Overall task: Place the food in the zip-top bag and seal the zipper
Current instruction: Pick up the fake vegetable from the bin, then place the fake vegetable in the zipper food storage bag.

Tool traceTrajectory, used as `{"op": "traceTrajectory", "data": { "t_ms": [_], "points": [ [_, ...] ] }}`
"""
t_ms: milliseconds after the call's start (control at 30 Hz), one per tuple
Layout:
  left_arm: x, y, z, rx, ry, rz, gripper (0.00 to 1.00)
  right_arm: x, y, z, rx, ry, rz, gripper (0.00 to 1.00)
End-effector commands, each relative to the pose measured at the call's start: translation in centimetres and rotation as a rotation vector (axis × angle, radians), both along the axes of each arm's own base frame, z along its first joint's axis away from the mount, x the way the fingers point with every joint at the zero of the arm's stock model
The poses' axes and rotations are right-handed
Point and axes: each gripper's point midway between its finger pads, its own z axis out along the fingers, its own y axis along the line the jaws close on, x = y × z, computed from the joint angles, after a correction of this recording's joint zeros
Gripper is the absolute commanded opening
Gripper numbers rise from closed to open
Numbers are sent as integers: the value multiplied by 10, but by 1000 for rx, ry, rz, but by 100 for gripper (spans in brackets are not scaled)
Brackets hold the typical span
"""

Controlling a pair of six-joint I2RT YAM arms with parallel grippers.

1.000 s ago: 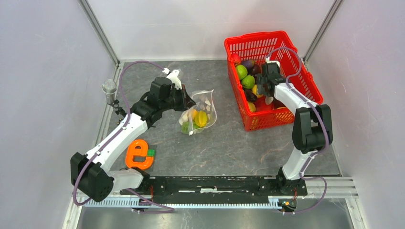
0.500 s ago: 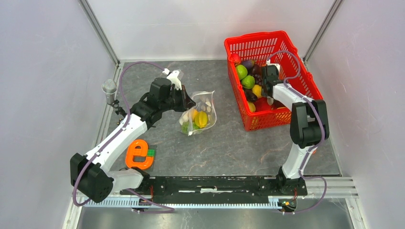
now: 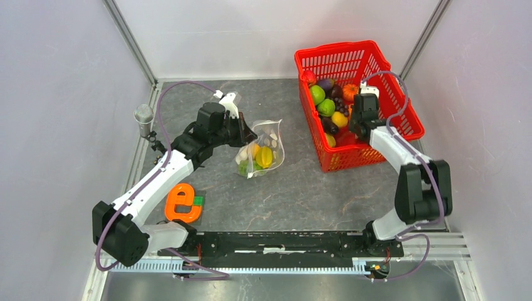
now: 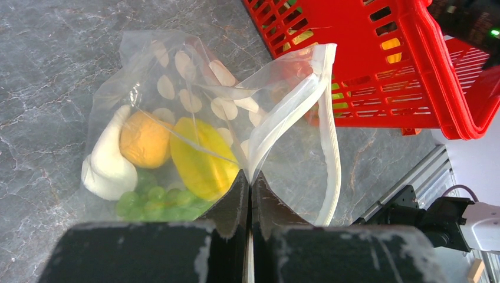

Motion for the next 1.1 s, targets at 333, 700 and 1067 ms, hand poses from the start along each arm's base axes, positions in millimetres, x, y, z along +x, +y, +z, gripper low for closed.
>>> {"op": "traceTrajectory", "data": {
  "t_ms": [333, 700, 1067],
  "points": [
    [6, -7, 14, -50, -33, -12, 2, -28, 27, 70, 245, -334, 47, 1],
    [7, -7, 10, -45, -26, -9, 3, -38, 32, 125, 297, -547, 91, 1],
    [11, -10, 8, -40, -15, -10, 2, -58, 102, 198, 523, -744, 478, 2]
  ]
}}
